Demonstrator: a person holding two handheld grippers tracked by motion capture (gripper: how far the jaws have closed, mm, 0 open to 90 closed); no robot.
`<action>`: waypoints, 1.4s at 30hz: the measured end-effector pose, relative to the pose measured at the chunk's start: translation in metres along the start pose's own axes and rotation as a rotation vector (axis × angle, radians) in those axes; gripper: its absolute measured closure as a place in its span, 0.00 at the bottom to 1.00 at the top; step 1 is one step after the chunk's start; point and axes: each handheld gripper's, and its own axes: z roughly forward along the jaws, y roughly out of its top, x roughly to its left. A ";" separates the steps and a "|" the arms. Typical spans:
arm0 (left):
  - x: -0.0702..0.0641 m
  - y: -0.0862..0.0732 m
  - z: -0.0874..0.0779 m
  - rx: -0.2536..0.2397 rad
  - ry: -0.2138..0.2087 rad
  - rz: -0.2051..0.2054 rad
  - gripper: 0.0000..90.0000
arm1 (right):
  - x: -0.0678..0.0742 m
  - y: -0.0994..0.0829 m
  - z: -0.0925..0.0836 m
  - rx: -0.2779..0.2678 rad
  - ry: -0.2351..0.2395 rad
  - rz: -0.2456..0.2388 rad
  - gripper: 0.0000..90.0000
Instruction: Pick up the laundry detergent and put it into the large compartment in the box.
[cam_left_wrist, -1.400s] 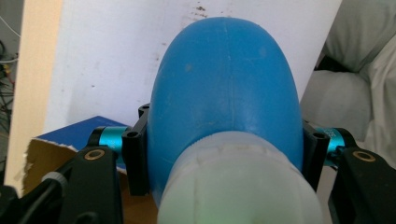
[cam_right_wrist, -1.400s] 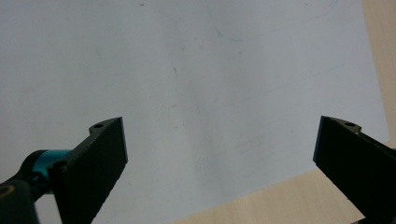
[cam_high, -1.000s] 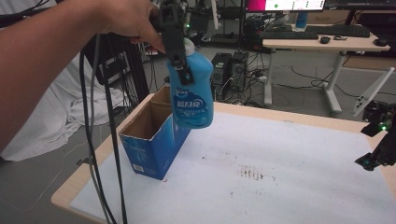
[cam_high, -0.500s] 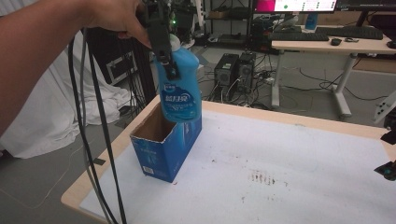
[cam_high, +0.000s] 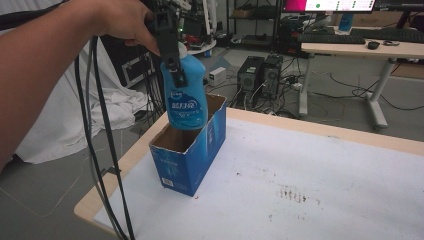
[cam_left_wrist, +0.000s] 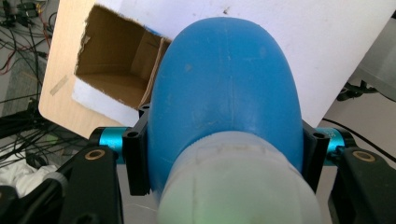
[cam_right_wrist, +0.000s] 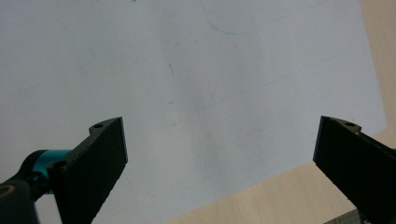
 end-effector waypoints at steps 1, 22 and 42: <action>0.001 -0.001 0.001 0.003 -0.001 -0.002 0.42 | 0.000 0.000 0.000 0.002 -0.001 0.001 0.02; 0.012 -0.028 0.059 0.040 -0.050 -0.055 0.42 | -0.004 0.007 0.011 0.017 0.012 0.001 0.02; 0.003 -0.030 0.160 0.092 -0.094 -0.051 0.42 | -0.004 0.006 0.024 0.033 0.029 0.003 0.02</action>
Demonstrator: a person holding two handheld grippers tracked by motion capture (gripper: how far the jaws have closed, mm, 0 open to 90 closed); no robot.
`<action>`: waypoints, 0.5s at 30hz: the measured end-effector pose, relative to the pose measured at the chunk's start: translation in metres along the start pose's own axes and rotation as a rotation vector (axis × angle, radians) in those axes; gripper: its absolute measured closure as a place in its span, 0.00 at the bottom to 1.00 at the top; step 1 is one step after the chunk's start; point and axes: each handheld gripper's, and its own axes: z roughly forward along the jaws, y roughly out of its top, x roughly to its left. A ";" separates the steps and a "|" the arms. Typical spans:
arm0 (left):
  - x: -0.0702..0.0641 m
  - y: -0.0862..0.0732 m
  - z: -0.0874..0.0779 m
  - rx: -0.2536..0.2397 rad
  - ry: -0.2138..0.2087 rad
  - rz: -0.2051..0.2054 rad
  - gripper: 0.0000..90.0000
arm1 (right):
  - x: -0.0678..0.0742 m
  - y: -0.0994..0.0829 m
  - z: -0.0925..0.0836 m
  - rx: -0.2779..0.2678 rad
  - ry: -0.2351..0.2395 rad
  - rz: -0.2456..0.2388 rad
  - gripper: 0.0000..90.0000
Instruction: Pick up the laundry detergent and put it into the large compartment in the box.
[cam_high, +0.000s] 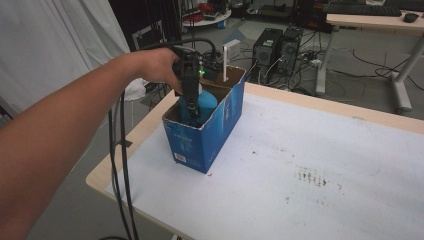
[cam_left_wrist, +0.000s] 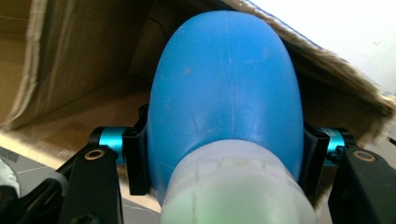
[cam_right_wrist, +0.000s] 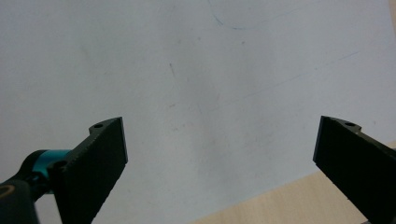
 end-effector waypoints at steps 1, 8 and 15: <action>0.001 0.000 0.005 0.001 0.005 -0.003 0.42 | 0.000 0.000 0.000 0.002 0.000 -0.001 0.02; 0.004 -0.001 0.016 0.003 0.001 -0.013 0.42 | -0.003 -0.002 0.007 0.007 0.009 0.011 0.02; 0.005 0.000 0.017 0.007 -0.001 -0.025 0.42 | -0.003 -0.002 0.007 0.002 0.010 0.007 0.02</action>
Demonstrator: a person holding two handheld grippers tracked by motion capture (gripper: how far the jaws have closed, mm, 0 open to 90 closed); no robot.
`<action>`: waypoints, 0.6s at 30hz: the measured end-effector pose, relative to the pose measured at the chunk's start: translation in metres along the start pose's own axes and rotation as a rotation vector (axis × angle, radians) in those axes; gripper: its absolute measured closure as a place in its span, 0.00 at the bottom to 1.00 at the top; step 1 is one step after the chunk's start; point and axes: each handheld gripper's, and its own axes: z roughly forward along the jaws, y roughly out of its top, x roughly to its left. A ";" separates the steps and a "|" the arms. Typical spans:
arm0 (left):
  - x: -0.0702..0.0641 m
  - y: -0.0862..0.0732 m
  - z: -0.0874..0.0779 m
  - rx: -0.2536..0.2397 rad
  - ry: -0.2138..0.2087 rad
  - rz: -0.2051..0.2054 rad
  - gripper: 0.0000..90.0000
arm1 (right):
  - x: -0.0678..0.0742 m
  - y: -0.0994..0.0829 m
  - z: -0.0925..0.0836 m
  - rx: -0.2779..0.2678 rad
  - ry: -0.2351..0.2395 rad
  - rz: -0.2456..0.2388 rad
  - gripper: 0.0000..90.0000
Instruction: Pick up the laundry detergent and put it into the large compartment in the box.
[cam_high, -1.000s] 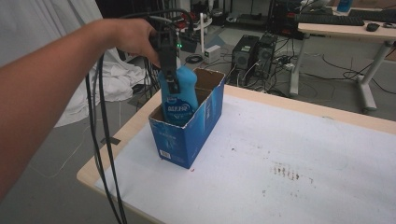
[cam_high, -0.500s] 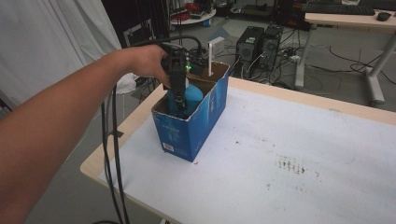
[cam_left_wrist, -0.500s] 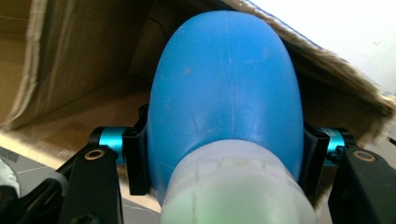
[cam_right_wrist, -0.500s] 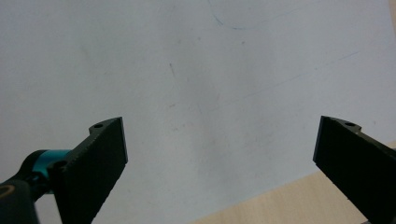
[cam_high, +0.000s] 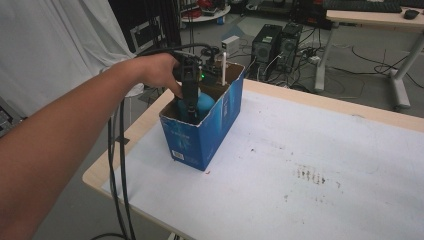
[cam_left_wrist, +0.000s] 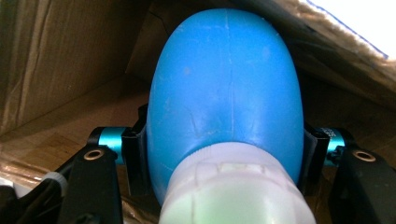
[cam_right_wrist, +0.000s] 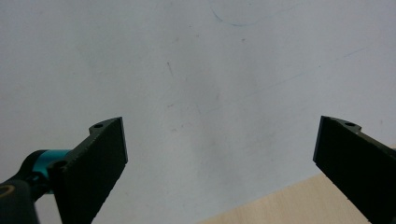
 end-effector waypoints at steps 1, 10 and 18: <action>0.000 0.000 0.000 -0.002 0.001 -0.003 0.42 | 0.000 0.000 0.000 0.000 0.000 0.000 0.02; 0.003 -0.004 -0.003 -0.047 0.011 -0.042 0.35 | 0.002 -0.001 -0.002 0.000 -0.012 0.004 0.02; 0.003 -0.008 -0.026 -0.117 0.013 -0.080 0.30 | 0.003 -0.003 -0.001 0.005 -0.009 0.010 0.02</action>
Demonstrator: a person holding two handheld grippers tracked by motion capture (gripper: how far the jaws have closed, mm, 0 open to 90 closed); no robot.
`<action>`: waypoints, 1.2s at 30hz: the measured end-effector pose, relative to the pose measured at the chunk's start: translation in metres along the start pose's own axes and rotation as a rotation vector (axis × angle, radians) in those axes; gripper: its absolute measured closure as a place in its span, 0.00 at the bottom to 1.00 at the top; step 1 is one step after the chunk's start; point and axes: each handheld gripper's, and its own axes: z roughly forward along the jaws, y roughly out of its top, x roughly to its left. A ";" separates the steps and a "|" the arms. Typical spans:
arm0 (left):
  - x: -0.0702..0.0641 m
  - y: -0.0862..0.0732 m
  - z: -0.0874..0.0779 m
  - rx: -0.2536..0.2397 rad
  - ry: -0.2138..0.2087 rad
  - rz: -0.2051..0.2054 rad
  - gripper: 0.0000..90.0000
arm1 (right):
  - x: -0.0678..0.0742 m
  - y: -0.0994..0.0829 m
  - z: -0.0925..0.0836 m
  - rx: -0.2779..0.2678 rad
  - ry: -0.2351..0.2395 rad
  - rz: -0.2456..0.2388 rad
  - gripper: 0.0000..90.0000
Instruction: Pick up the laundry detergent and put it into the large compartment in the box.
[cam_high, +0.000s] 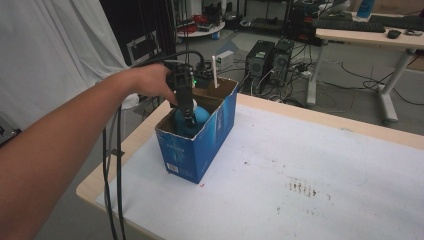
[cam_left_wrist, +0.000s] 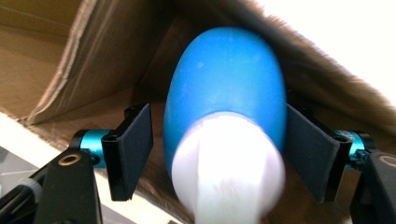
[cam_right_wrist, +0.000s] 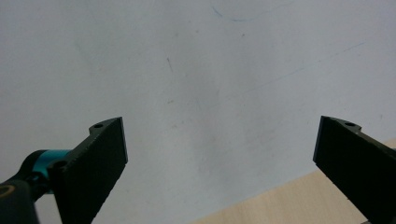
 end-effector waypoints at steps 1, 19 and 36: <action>0.000 0.001 -0.005 -0.004 0.006 0.001 0.30 | 0.001 0.000 0.000 -0.001 -0.002 0.005 0.02; -0.046 0.056 -0.090 -0.079 0.078 0.088 0.23 | 0.005 0.000 -0.008 -0.030 -0.018 0.007 0.02; -0.117 0.143 -0.071 -0.093 0.041 0.188 0.14 | 0.017 0.003 -0.018 -0.066 -0.036 0.001 0.02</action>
